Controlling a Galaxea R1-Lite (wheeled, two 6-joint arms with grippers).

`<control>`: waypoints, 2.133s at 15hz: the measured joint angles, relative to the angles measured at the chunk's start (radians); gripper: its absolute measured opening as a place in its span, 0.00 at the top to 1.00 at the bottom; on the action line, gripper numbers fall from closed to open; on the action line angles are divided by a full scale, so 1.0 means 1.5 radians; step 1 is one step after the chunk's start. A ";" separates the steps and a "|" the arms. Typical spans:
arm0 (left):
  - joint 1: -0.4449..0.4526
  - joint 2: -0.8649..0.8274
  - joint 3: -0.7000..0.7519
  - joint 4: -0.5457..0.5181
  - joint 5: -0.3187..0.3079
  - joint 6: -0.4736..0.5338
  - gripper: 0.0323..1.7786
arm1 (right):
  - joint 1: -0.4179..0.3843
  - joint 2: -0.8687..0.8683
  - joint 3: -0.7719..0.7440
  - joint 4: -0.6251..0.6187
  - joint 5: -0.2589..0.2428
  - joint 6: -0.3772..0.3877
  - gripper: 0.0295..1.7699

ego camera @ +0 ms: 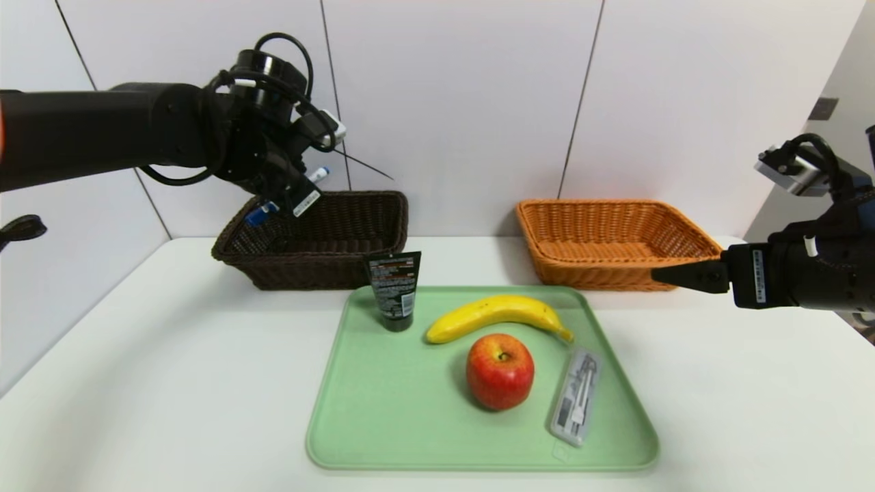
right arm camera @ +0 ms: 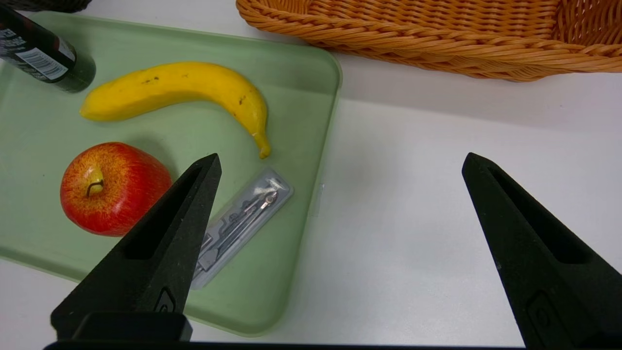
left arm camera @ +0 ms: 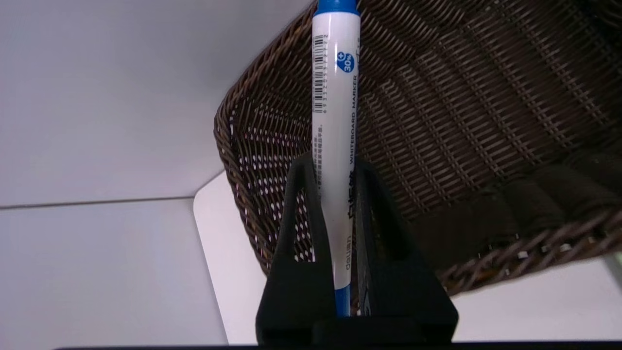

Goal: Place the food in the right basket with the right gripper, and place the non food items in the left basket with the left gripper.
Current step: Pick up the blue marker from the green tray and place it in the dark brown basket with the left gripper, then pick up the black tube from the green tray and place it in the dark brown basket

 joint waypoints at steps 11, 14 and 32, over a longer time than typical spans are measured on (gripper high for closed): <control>0.000 0.098 -0.027 -0.090 -0.001 0.027 0.91 | -0.001 0.001 0.001 -0.001 0.000 0.004 0.03; 0.000 0.095 -0.026 -0.089 -0.002 0.026 0.91 | -0.001 0.002 0.001 -0.001 0.001 0.006 0.03; -0.002 0.007 -0.029 -0.084 -0.006 -0.188 0.19 | -0.002 0.000 0.004 -0.001 0.003 0.032 0.03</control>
